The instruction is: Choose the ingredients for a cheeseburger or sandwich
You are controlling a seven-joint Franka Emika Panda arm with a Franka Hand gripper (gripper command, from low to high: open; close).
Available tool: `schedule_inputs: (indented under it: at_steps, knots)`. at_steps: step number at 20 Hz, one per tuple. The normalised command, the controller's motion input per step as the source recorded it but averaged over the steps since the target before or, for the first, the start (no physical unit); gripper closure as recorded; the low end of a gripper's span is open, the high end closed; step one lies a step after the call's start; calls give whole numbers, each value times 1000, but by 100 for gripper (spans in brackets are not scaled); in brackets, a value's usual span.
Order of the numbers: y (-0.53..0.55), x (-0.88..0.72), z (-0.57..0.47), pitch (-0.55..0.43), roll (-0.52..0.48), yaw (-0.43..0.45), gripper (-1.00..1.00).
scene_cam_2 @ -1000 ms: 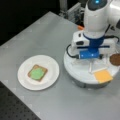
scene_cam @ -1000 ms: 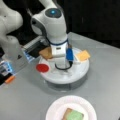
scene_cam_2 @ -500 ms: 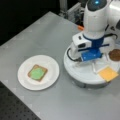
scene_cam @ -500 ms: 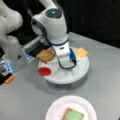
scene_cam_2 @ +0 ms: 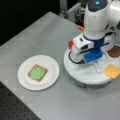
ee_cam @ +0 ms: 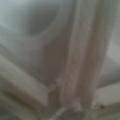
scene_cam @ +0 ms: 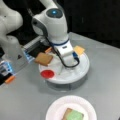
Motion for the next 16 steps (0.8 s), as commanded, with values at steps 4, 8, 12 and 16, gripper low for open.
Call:
schedule_inputs:
  at_steps: [4,8,12,16]
  knots:
    - [146,170,59,48,39,246,-100]
    - [134,164,62,64,42,190,-100]
    - [146,149,67,83,44,142,-100]
    - [177,105,90,118,56,79,-100]
